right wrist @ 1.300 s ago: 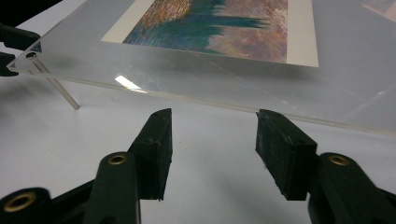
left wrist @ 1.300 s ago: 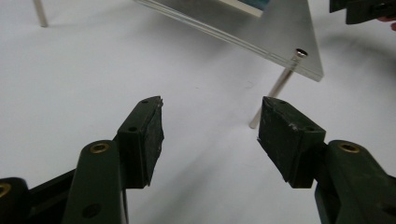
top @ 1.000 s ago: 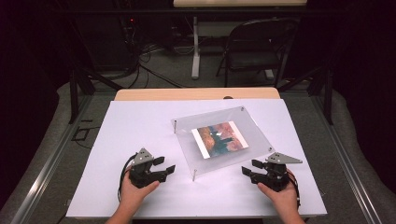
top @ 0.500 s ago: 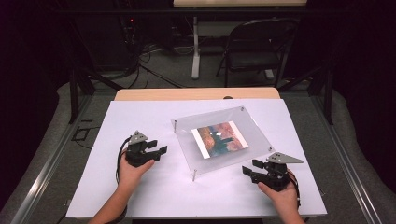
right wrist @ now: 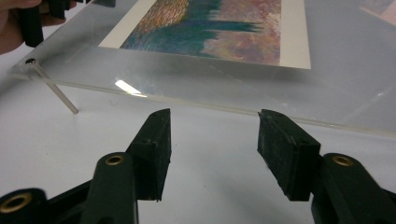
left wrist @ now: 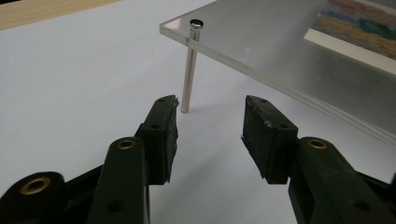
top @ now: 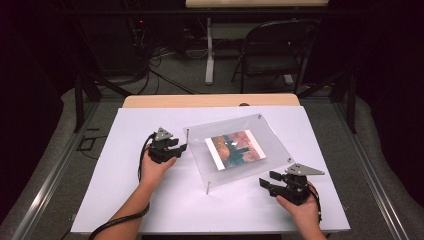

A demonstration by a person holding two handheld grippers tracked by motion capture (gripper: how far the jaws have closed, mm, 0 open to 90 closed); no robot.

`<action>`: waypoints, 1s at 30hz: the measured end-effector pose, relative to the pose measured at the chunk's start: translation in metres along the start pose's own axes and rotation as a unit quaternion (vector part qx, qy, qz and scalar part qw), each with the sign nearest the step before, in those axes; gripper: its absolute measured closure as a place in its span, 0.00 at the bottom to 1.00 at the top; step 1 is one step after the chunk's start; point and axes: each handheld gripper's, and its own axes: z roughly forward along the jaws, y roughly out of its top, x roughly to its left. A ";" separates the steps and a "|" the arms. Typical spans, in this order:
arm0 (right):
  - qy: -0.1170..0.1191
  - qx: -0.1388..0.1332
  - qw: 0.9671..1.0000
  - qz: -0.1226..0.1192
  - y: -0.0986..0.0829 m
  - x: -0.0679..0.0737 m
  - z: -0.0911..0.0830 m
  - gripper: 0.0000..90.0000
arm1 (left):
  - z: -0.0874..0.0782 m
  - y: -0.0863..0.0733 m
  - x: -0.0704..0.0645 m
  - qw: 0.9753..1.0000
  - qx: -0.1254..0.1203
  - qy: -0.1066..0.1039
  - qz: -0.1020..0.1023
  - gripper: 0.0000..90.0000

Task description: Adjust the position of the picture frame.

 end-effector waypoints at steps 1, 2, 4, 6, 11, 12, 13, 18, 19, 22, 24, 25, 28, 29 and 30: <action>0.000 0.000 1.000 0.000 0.000 0.000 0.000 0.51 | 0.000 0.000 0.000 1.000 0.000 0.000 0.000 0.61; 0.003 0.002 1.000 -0.002 0.000 0.001 0.001 0.51 | 0.004 0.001 0.001 1.000 0.003 0.002 0.001 0.61; 0.009 0.006 1.000 -0.007 0.000 0.005 0.003 0.52 | 0.009 0.002 0.002 1.000 0.002 0.009 0.007 0.62; 0.010 0.006 1.000 -0.005 0.001 0.006 0.003 0.52 | 0.015 0.003 0.004 1.000 0.008 0.014 0.012 0.63; 0.008 0.000 1.000 0.005 0.000 0.002 0.001 0.52 | 0.026 0.006 0.007 1.000 0.006 0.017 0.015 0.69; 0.008 0.000 1.000 0.011 0.000 0.001 0.000 0.53 | 0.028 0.008 0.007 1.000 0.007 0.016 0.017 0.72; 0.008 0.000 1.000 0.012 0.000 0.000 0.000 0.53 | 0.030 0.009 0.007 1.000 0.010 0.013 0.020 0.74; 0.007 -0.001 1.000 0.008 -0.002 0.002 -0.003 0.53 | 0.039 0.012 0.006 0.999 0.016 0.017 0.024 0.84; 0.005 0.000 1.000 0.009 -0.002 0.002 -0.004 0.53 | 0.041 0.012 0.006 0.999 0.018 0.017 0.021 0.85; 0.003 -0.002 1.000 0.012 -0.004 0.001 -0.007 0.53 | 0.044 0.013 0.006 0.999 0.019 0.023 0.020 0.90; 0.002 -0.006 1.000 0.012 -0.005 0.001 -0.009 0.53 | 0.044 0.014 0.007 0.999 0.024 0.023 0.020 0.93; 0.001 -0.004 1.000 0.013 -0.006 0.001 -0.010 0.53 | 0.044 0.015 0.007 0.999 0.025 0.021 0.017 0.93; -0.003 -0.005 1.000 0.011 -0.007 0.001 -0.011 0.53 | 0.044 0.014 0.010 1.000 0.021 0.010 0.009 0.93; -0.002 -0.003 1.000 0.010 -0.007 0.001 -0.012 0.53 | 0.044 0.013 0.012 1.000 0.018 0.002 0.001 0.93; -0.001 -0.002 1.000 0.013 -0.008 0.002 -0.012 0.54 | 0.044 0.013 0.012 1.000 0.018 0.000 -0.001 0.93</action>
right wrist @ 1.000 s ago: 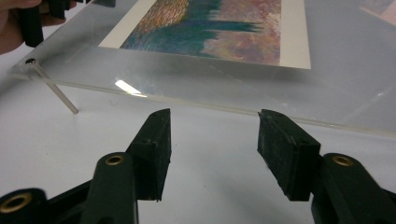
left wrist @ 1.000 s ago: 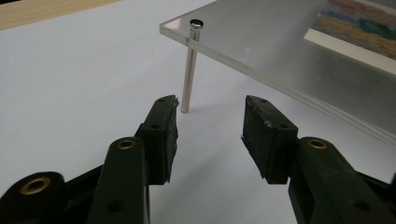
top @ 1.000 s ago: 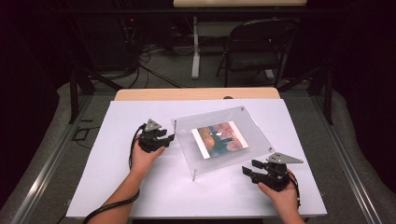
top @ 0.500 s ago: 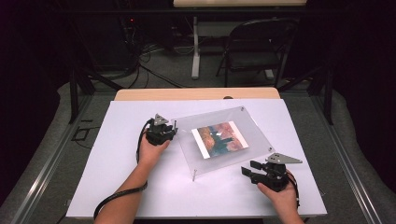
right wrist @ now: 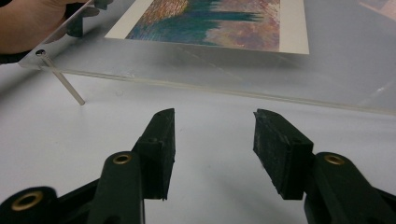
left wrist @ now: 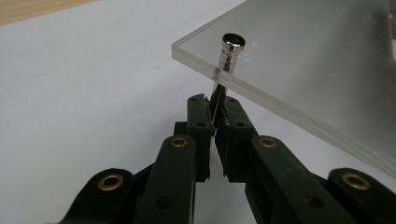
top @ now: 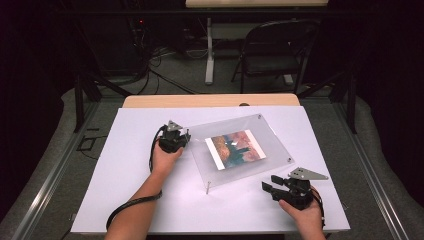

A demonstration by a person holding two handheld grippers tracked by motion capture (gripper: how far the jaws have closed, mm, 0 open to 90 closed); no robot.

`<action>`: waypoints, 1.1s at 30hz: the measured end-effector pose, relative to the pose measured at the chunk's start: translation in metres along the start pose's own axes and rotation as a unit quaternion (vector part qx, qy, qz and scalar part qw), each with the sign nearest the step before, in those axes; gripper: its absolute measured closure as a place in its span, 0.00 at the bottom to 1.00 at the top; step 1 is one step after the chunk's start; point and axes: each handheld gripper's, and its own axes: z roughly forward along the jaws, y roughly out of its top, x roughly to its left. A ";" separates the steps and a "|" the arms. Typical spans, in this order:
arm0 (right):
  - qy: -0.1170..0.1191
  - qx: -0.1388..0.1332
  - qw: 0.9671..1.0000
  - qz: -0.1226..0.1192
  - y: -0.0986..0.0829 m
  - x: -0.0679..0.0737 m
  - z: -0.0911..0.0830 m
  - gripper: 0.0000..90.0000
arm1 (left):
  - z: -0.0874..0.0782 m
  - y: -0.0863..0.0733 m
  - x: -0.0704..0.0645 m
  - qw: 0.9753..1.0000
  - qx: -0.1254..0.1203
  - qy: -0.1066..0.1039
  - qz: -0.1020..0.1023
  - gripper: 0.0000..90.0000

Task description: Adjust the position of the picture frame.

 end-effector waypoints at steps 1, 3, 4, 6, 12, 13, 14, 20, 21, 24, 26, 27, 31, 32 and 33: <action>0.000 0.000 1.000 0.001 0.000 0.000 0.000 0.55 | 0.000 0.000 0.000 1.000 0.001 -0.001 0.001 0.93; -0.002 0.001 1.000 0.005 0.000 -0.001 -0.002 0.56 | 0.000 0.001 -0.001 1.000 0.003 -0.001 0.006 0.94; -0.002 0.001 1.000 0.007 0.000 -0.002 -0.002 0.56 | -0.001 0.001 -0.001 1.000 0.005 -0.002 0.008 0.94; -0.002 0.003 1.000 0.010 -0.001 -0.003 -0.001 0.59 | -0.003 0.001 -0.002 1.000 0.003 -0.002 0.011 0.94; -0.002 0.030 1.000 0.010 0.002 -0.004 0.002 0.74 | -0.015 -0.007 -0.005 1.000 0.008 -0.013 0.013 0.94; -0.005 0.034 0.999 0.009 0.002 -0.004 0.002 0.76 | -0.018 -0.010 -0.006 1.000 0.008 -0.016 0.011 0.94; -0.009 0.040 0.999 0.008 0.003 -0.004 0.002 0.77 | -0.021 -0.012 -0.007 1.000 0.009 -0.018 0.012 0.94; -0.021 0.058 0.998 0.011 0.005 -0.008 0.003 0.91 | -0.036 -0.026 -0.014 0.999 0.006 -0.031 0.011 0.94; -0.021 0.059 0.998 0.013 0.005 -0.008 0.003 0.93 | -0.040 -0.029 -0.015 0.999 0.005 -0.036 0.009 0.94; -0.020 0.072 0.997 0.012 0.006 -0.009 0.007 1.00 | -0.045 -0.034 -0.017 0.999 0.006 -0.043 0.010 0.94; -0.015 0.086 0.996 0.011 0.006 -0.009 0.012 1.00 | -0.049 -0.037 -0.019 0.999 0.008 -0.048 0.013 0.94; -0.014 0.083 0.996 0.010 0.006 -0.008 0.013 1.00 | -0.052 -0.039 -0.021 0.999 0.009 -0.050 0.014 0.94; -0.018 0.102 0.995 -0.007 0.009 -0.004 0.020 1.00 | -0.057 -0.043 -0.023 0.998 0.009 -0.053 0.015 0.94; -0.016 0.100 0.995 -0.009 0.009 -0.004 0.023 1.00 | -0.058 -0.044 -0.023 0.998 0.007 -0.053 0.016 0.94; -0.015 0.106 0.994 -0.007 0.009 -0.004 0.023 1.00 | -0.059 -0.045 -0.024 0.998 0.010 -0.052 0.016 0.94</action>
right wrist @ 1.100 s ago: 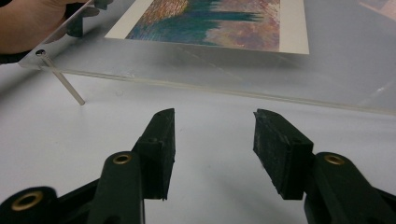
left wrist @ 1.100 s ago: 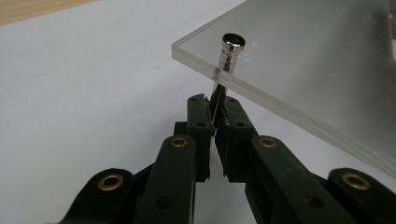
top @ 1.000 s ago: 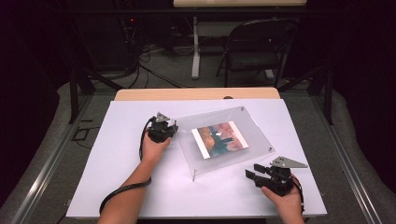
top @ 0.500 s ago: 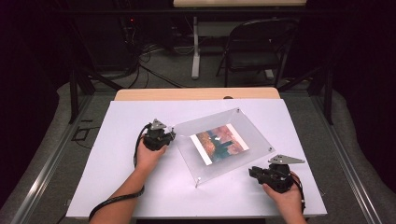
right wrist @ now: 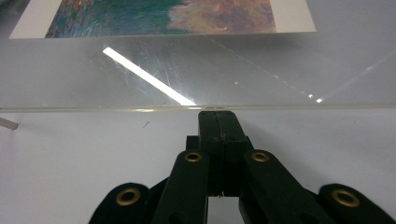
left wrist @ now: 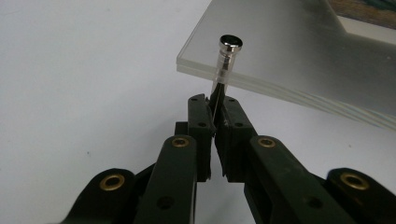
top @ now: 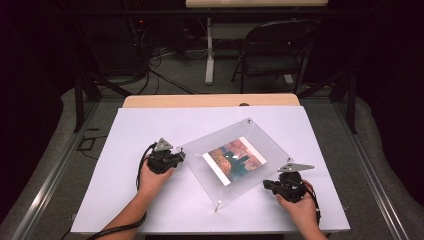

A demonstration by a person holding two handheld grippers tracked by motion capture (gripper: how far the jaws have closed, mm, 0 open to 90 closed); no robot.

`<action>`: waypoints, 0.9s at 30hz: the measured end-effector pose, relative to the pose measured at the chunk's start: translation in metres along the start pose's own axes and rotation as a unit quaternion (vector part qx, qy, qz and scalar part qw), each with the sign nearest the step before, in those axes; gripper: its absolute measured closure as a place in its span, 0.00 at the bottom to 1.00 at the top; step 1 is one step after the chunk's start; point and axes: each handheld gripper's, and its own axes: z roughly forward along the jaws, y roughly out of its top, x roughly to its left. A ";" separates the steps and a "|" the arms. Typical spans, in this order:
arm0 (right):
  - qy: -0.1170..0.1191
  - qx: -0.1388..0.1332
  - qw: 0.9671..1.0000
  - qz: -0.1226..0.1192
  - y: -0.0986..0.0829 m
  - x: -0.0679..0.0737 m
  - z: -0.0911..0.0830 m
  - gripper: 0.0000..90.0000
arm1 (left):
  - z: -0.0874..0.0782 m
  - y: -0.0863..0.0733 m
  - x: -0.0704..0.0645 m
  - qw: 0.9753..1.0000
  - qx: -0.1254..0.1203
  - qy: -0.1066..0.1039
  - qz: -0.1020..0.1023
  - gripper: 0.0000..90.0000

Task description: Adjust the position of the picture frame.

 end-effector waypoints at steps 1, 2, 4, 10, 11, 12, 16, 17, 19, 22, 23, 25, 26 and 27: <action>0.001 0.002 1.000 0.002 0.001 0.000 0.001 1.00 | -0.001 -0.001 0.000 1.000 0.000 0.000 -0.001 0.94; 0.003 0.004 1.000 0.001 0.002 0.000 0.002 1.00 | -0.002 -0.003 0.000 1.000 0.001 0.001 -0.001 0.94; 0.007 0.008 1.000 0.004 0.004 -0.001 0.003 1.00 | -0.004 -0.006 0.000 1.000 0.002 0.003 -0.002 0.94; 0.008 0.008 1.000 0.008 0.015 -0.007 0.009 1.00 | -0.014 -0.013 0.001 1.000 0.001 0.013 -0.004 0.95; 0.009 0.013 1.000 0.011 0.018 -0.008 0.010 1.00 | -0.016 -0.015 0.001 1.000 0.002 0.016 -0.005 0.95; 0.011 0.019 1.000 0.011 0.021 -0.009 0.012 1.00 | -0.019 -0.018 0.001 1.000 0.001 0.020 -0.009 0.95; 0.003 0.023 1.000 -0.003 0.035 -0.011 0.024 1.00 | -0.029 -0.025 0.000 0.999 0.001 0.028 -0.017 0.95; 0.004 0.023 1.000 -0.001 0.040 -0.012 0.027 1.00 | -0.030 -0.026 0.000 0.999 0.001 0.028 -0.019 0.95; 0.005 0.019 1.000 -0.002 0.045 -0.015 0.032 1.00 | -0.035 -0.030 -0.002 0.999 0.002 0.031 -0.023 0.95; 0.009 0.017 1.000 0.002 0.055 -0.018 0.038 1.00 | -0.042 -0.035 -0.006 0.999 0.006 0.034 -0.026 0.95; 0.012 0.010 1.000 0.002 0.059 -0.019 0.038 1.00 | -0.044 -0.037 -0.006 0.999 0.005 0.032 -0.028 0.95; 0.048 -0.020 0.999 0.015 0.069 -0.021 0.037 1.00 | -0.047 -0.039 -0.011 0.999 0.004 0.029 -0.029 0.95; 0.050 -0.028 0.998 0.013 0.074 -0.021 0.038 1.00 | -0.048 -0.041 -0.015 0.999 0.008 0.026 -0.027 0.95; 0.045 -0.026 0.999 0.007 0.081 -0.020 0.038 1.00 | -0.048 -0.041 -0.017 0.999 0.009 0.026 -0.028 0.95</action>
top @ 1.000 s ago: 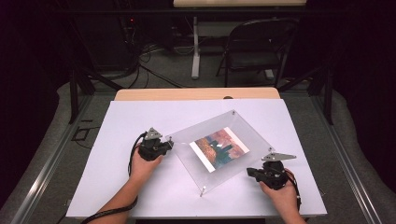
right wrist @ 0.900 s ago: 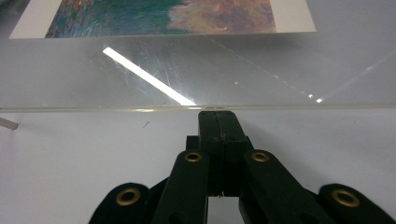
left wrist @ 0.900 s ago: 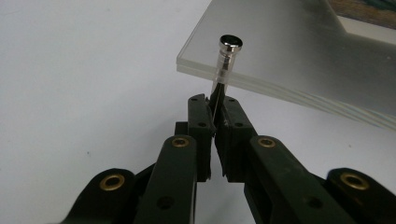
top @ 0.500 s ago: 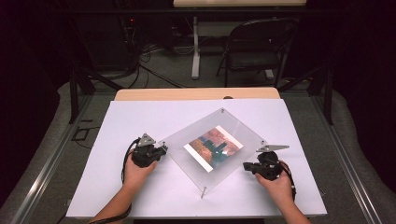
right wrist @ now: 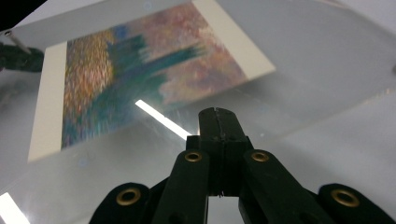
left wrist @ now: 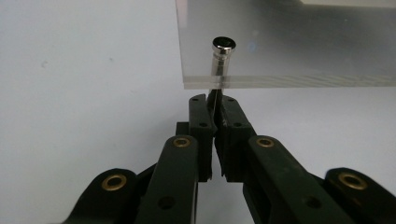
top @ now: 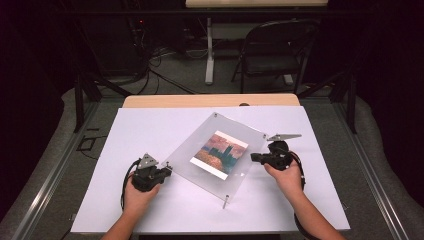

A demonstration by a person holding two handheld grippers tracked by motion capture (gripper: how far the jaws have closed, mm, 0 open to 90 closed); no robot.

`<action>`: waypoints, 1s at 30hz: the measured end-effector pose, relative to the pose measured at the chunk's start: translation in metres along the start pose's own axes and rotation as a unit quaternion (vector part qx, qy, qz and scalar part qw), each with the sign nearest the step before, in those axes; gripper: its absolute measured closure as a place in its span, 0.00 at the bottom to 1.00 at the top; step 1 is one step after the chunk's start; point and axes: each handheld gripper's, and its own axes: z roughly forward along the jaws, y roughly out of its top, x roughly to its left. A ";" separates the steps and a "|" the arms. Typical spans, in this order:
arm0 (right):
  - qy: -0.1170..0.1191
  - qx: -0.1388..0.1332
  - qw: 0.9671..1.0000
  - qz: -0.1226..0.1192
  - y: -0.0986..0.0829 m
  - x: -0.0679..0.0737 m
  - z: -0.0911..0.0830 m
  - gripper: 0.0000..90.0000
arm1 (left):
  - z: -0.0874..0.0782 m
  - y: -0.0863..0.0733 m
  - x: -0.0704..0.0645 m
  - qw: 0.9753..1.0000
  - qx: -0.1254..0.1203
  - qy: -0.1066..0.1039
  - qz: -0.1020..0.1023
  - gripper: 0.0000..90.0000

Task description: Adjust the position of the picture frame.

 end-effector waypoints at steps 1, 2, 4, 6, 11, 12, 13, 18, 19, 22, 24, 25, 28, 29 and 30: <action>-0.003 -0.004 1.000 -0.005 0.002 0.000 0.001 1.00 | -0.001 -0.001 -0.002 1.000 0.002 -0.003 0.001 0.95; -0.004 -0.002 1.000 -0.011 0.005 0.003 0.002 1.00 | -0.002 -0.002 -0.005 1.000 0.001 -0.004 0.001 0.95; -0.002 -0.004 1.000 -0.012 0.006 0.006 0.003 1.00 | -0.004 -0.004 -0.009 1.000 0.002 -0.009 0.002 0.95; -0.004 -0.002 1.000 -0.023 0.004 0.008 0.002 1.00 | -0.005 -0.006 -0.013 1.000 0.003 -0.014 0.002 0.95; -0.007 -0.014 1.000 -0.022 -0.010 0.012 -0.013 0.91 | -0.007 -0.009 -0.018 1.000 0.004 -0.028 0.011 0.94; -0.008 -0.016 0.999 -0.027 -0.014 0.013 -0.017 0.89 | -0.007 -0.009 -0.018 0.999 0.004 -0.033 0.012 0.92; -0.008 -0.018 1.000 -0.024 -0.019 0.016 -0.021 0.86 | -0.006 -0.009 -0.017 0.999 0.003 -0.037 0.014 0.91; -0.006 -0.034 0.999 -0.039 -0.046 0.028 -0.038 0.71 | 0.003 -0.006 -0.015 0.999 0.001 -0.033 0.036 0.85; -0.006 -0.036 0.998 -0.042 -0.051 0.031 -0.040 0.71 | 0.004 -0.006 -0.015 0.999 0.002 -0.037 0.038 0.89; 0.000 -0.031 0.998 -0.047 -0.063 0.038 -0.047 0.70 | 0.006 -0.003 -0.015 0.998 0.006 -0.042 0.046 0.93; 0.006 -0.031 0.999 -0.043 -0.070 0.041 -0.051 0.70 | 0.006 -0.002 -0.013 0.998 0.008 -0.050 0.039 0.94; 0.011 -0.031 0.999 -0.041 -0.073 0.043 -0.054 0.70 | 0.007 -0.002 -0.013 0.998 0.006 -0.049 0.040 0.94; 0.019 -0.030 0.999 -0.040 -0.082 0.047 -0.059 0.72 | 0.006 0.003 -0.012 0.998 0.001 -0.052 0.033 0.94; 0.024 -0.029 0.999 -0.038 -0.084 0.049 -0.059 0.72 | 0.005 0.005 -0.012 0.998 -0.003 -0.051 0.030 0.94; 0.027 -0.026 0.999 -0.040 -0.085 0.050 -0.059 0.73 | 0.005 0.006 -0.011 0.998 -0.007 -0.054 0.028 0.94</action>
